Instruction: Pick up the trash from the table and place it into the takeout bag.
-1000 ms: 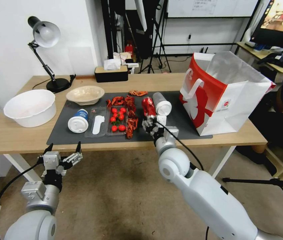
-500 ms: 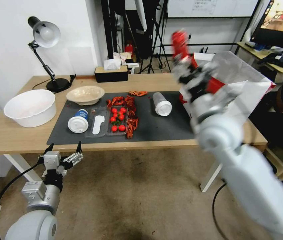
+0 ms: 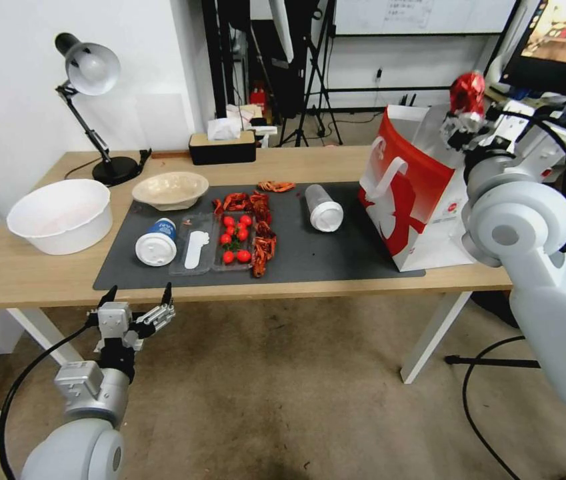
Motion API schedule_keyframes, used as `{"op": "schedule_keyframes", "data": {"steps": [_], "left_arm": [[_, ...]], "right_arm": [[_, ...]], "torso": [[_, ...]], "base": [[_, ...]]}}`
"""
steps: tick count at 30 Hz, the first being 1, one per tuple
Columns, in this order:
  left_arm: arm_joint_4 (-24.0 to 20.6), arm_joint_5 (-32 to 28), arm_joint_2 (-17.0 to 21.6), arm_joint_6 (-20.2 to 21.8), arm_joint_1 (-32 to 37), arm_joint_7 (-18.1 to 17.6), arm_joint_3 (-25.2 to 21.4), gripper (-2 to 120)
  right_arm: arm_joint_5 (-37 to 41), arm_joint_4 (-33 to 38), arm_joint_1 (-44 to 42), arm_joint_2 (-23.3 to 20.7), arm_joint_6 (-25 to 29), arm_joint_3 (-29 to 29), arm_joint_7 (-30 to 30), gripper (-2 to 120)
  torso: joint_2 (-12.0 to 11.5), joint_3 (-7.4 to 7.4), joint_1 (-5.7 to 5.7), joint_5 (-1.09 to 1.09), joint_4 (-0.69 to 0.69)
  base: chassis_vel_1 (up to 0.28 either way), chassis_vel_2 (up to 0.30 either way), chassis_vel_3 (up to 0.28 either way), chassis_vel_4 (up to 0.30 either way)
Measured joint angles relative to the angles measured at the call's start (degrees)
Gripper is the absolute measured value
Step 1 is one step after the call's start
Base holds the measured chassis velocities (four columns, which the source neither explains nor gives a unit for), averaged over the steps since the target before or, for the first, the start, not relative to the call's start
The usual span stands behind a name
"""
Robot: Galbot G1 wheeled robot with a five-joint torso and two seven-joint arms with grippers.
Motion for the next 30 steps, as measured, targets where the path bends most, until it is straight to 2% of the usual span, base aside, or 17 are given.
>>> {"op": "schedule_keyframes", "data": {"steps": [2, 5, 6, 7, 9, 10, 11, 13, 14, 17, 19, 21, 22, 25, 26, 28, 30], "left_arm": [[0.0, 0.0, 0.0, -0.1, 0.1, 0.0, 0.0, 100], [0.0, 0.0, 0.0, -0.3, 0.3, 0.1, -0.2, 100], [0.0, 0.0, 0.0, -0.3, 0.3, 0.1, -0.2, 100], [0.0, 0.0, 0.0, -0.3, 0.4, 0.1, -0.2, 100], [0.0, 0.0, 0.0, -0.4, 0.4, 0.1, -0.3, 100], [-0.1, 0.0, 0.1, -0.4, 0.4, 0.1, -0.3, 100], [-0.1, 0.0, 0.1, -0.4, 0.4, 0.1, -0.3, 100], [-0.2, 0.0, 0.1, -0.3, 0.4, 0.1, -0.4, 100], [-0.2, 0.0, 0.1, -0.3, 0.4, 0.1, -0.4, 100], [-0.3, 0.0, 0.1, -0.3, 0.3, 0.1, -0.4, 100], [-0.3, 0.0, 0.1, -0.3, 0.3, 0.1, -0.4, 100], [-0.2, 0.0, 0.1, -0.3, 0.3, 0.1, -0.4, 100], [-0.2, 0.0, 0.1, -0.3, 0.3, 0.1, -0.4, 100], [0.0, -0.1, 0.2, -0.3, 0.2, 0.1, -0.5, 100], [0.0, -0.1, 0.2, -0.3, 0.2, 0.1, -0.5, 100], [0.1, -0.1, 0.2, -0.3, 0.2, 0.1, -0.5, 100], [0.1, -0.1, 0.2, -0.3, 0.2, 0.1, -0.5, 100]], "right_arm": [[0.4, -0.1, 0.1, 0.1, 0.0, 0.0, 0.2, 54], [0.8, -0.2, 0.3, 0.4, -0.2, 0.0, 0.2, 69], [0.8, -0.2, 0.3, 0.4, -0.2, 0.0, 0.2, 69], [0.8, -0.2, 0.4, 0.4, -0.2, 0.0, 0.2, 76], [0.8, -0.2, 0.4, 0.4, -0.2, 0.0, 0.2, 76], [1.2, -0.2, 0.6, 0.5, -0.1, 0.0, 0.2, 84], [1.2, -0.2, 0.6, 0.5, -0.1, 0.0, 0.2, 84], [1.7, 0.3, 1.0, 0.4, 2.7, 0.2, -1.9, 96], [1.7, 0.3, 1.0, 0.4, 2.7, 0.2, -1.9, 96], [2.2, 3.3, 0.2, -0.6, 10.3, 1.0, -12.1, 100], [2.0, 3.9, -0.3, -0.9, 11.2, 1.1, -13.8, 100], [-0.4, 6.8, -4.0, -2.2, 14.8, 1.6, -22.2, 100], [-0.4, 6.8, -4.0, -2.2, 14.8, 1.6, -22.2, 100], [-7.4, 10.7, -13.1, -4.5, 19.6, 2.4, -37.5, 100], [-7.4, 10.7, -13.1, -4.5, 19.6, 2.4, -37.5, 100], [-12.5, 12.7, -18.2, -5.3, 21.5, 2.5, -44.1, 100], [-15.0, 13.8, -20.6, -5.4, 21.8, 2.1, -45.4, 100]], "torso": [[0.0, 0.0, 0.0, 0.0, 0.0], [0.0, 0.0, 0.0, 0.0, 0.0], [0.0, 0.0, 0.0, 0.0, 0.0], [0.0, 0.0, 0.0, 0.0, 0.0], [0.0, 0.0, 0.0, 0.0, 0.0], [0.0, 0.0, 0.0, 0.0, -0.01], [0.0, 0.0, 0.0, 0.0, -0.01], [0.0, 0.0, 0.0, 0.01, -0.01], [0.0, 0.0, 0.0, 0.01, -0.01], [0.0, -0.01, 0.0, -0.02, 0.0], [0.0, -0.01, 0.0, -0.01, 0.0], [0.0, -0.01, 0.0, -0.01, 0.0], [0.0, -0.01, 0.0, -0.01, 0.0], [0.0, -0.01, 0.0, 0.01, -0.01], [0.0, -0.01, 0.0, 0.01, -0.01], [0.0, -0.02, 0.0, 0.0, -0.01], [0.0, -0.01, 0.0, 0.0, -0.01]], "base": [[0.0, 0.0, 0.0, 0.0], [0.0, 0.0, 0.0, 0.0], [0.0, 0.0, 0.0, 0.0], [0.0, 0.0, 0.0, 0.0], [0.0, 0.0, 0.0, 0.0], [0.0, 0.0, 0.0, 0.0], [0.0, 0.0, 0.0, 0.0], [0.0, 0.0, 0.0, 0.0], [0.0, 0.0, 0.0, 0.0], [0.0, 0.0, 0.0, 0.0], [0.0, 0.0, 0.0, 0.0], [0.0, 0.0, 0.0, 0.0], [0.0, 0.0, 0.0, 0.0], [0.0, 0.0, 0.0, 0.0], [0.0, 0.0, 0.0, 0.0], [0.0, 0.0, 0.0, 0.0], [0.0, 0.0, 0.0, 0.0]]}}
